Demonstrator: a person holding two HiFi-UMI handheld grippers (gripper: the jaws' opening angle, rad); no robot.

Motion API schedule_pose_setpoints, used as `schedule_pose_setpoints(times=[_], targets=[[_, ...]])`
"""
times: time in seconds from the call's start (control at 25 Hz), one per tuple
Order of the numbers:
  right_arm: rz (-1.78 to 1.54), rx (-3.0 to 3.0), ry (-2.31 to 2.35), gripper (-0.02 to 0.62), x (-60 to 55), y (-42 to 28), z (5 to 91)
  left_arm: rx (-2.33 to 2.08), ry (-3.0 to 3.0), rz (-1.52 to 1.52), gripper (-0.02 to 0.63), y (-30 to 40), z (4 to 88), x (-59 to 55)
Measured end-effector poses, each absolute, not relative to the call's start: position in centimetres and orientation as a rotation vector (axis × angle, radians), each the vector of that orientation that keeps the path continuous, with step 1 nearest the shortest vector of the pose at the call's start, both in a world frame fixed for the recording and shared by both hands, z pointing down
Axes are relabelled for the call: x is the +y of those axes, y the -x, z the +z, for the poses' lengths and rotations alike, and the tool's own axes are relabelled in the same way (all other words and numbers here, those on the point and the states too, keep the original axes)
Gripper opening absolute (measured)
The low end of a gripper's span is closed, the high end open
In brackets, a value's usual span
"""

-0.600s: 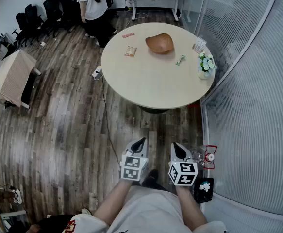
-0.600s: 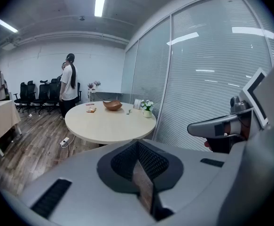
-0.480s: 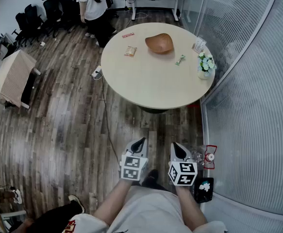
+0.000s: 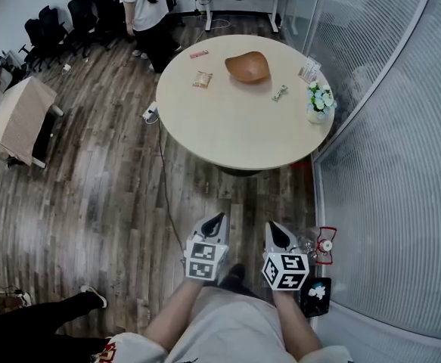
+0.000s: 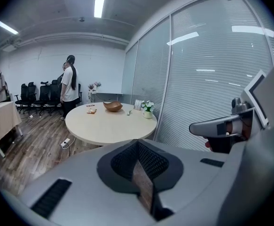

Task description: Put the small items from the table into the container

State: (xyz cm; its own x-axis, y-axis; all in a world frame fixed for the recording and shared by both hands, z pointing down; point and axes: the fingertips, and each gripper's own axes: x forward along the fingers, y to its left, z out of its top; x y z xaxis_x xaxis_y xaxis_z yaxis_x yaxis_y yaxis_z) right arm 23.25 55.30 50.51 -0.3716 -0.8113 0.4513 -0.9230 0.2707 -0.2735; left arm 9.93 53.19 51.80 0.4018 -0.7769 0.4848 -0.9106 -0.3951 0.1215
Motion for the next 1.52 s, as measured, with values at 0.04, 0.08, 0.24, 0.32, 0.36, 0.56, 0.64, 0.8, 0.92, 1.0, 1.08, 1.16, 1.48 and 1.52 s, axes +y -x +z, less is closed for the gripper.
schedule_pose_setpoints(times=[0.04,0.08,0.24,0.32,0.36,0.56,0.64,0.8,0.92,1.0,1.08,1.16,1.48,1.52], targets=[[0.739,-2.319,-1.612,0.002,55.0,-23.4,50.5,-1.458,-2.300,0.501,0.006,-9.9,51.6,52.8],[0.741,-2.317,-1.611,0.002,54.7,-23.4,50.6,-1.458,-2.302,0.501,0.006,-9.9,51.5,52.5],[0.746,-2.310,-1.593,0.002,53.3,-23.2,51.0,-1.458,-2.302,0.498,0.006,-9.5,51.3,50.8],[0.746,-2.309,-1.583,0.002,52.0,-22.8,51.1,-1.457,-2.301,0.494,0.006,-9.1,51.4,49.3],[0.744,-2.310,-1.579,0.002,51.1,-22.5,51.1,-1.456,-2.302,0.494,0.006,-8.9,51.4,48.4],[0.731,-2.295,-1.568,0.002,45.3,-21.2,51.4,-1.435,-2.298,0.482,0.006,-7.9,52.2,42.4],[0.719,-2.283,-1.575,0.002,42.3,-20.7,51.2,-1.421,-2.306,0.476,0.006,-7.5,52.3,39.5],[0.702,-2.257,-1.616,0.002,35.8,-19.6,50.4,-1.388,-2.330,0.466,0.006,-6.2,51.8,33.3],[0.693,-2.236,-1.658,0.002,31.7,-19.2,49.8,-1.361,-2.361,0.470,0.006,-5.5,51.3,29.2],[0.691,-2.221,-1.688,0.002,29.5,-19.2,49.7,-1.342,-2.380,0.480,0.006,-5.2,51.3,26.7],[0.696,-2.205,-1.711,0.002,27.5,-19.3,49.7,-1.328,-2.389,0.487,0.006,-4.9,51.2,24.5],[0.706,-2.186,-1.724,0.002,25.7,-19.4,50.0,-1.316,-2.388,0.495,0.006,-4.6,51.2,22.7],[0.741,-2.145,-1.749,0.002,15.8,-22.5,52.5,-1.306,-2.383,0.495,0.006,-6.5,51.7,13.5],[0.744,-2.144,-1.756,0.002,14.4,-22.8,52.7,-1.310,-2.377,0.505,0.006,-6.6,52.0,12.4]])
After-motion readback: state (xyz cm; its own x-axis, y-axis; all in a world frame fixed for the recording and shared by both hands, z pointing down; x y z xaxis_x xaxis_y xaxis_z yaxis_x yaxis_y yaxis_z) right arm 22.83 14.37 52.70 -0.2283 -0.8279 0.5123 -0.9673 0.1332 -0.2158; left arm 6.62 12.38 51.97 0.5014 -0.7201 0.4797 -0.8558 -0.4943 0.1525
